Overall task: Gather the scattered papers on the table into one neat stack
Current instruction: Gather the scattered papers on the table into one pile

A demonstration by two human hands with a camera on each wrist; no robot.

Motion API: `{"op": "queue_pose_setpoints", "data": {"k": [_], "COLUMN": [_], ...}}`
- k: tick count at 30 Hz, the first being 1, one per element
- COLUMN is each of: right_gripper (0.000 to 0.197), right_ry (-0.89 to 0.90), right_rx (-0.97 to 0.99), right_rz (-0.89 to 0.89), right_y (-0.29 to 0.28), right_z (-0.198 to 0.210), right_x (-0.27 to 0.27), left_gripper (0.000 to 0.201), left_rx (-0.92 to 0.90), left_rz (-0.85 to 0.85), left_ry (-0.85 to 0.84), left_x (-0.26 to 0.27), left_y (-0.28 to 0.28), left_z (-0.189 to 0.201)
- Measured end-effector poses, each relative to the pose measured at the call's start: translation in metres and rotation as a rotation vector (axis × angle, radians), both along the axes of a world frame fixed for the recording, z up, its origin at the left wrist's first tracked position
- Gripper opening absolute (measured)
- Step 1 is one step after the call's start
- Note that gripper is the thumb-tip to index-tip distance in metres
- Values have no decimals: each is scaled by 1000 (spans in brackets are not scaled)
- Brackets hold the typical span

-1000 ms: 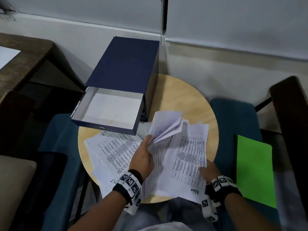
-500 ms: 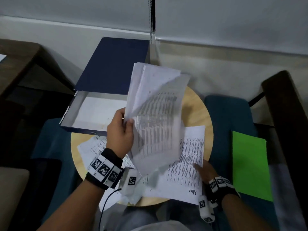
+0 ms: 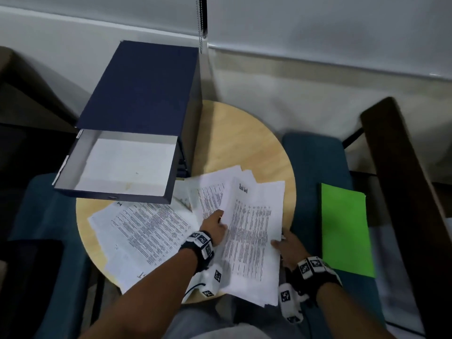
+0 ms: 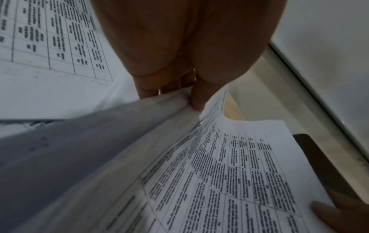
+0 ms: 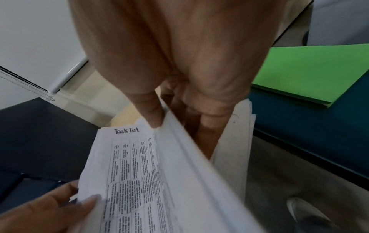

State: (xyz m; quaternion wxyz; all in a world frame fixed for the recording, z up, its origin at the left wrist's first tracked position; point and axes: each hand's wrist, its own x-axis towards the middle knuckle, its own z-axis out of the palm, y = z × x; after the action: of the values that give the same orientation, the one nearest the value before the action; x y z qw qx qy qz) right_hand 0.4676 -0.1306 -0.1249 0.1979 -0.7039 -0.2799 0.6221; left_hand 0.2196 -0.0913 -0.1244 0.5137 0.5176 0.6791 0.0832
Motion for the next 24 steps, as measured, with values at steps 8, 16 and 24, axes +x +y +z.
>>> {"op": "queue_pose_setpoints", "data": {"k": [8, 16, 24], "right_gripper": [45, 35, 10], "right_ry": [-75, -110, -233], "right_rx": [292, 478, 495], "right_rz": [230, 269, -27], "right_y": [10, 43, 45], "right_z": [52, 115, 109], "right_x": [2, 11, -13], "left_gripper": [38, 53, 46], "left_rx": [-49, -14, 349], "left_rz": [153, 375, 240], "left_ry": [-256, -844, -585], "left_x": [-23, -22, -23], "left_y": [14, 46, 42], "left_z": [7, 80, 111]}}
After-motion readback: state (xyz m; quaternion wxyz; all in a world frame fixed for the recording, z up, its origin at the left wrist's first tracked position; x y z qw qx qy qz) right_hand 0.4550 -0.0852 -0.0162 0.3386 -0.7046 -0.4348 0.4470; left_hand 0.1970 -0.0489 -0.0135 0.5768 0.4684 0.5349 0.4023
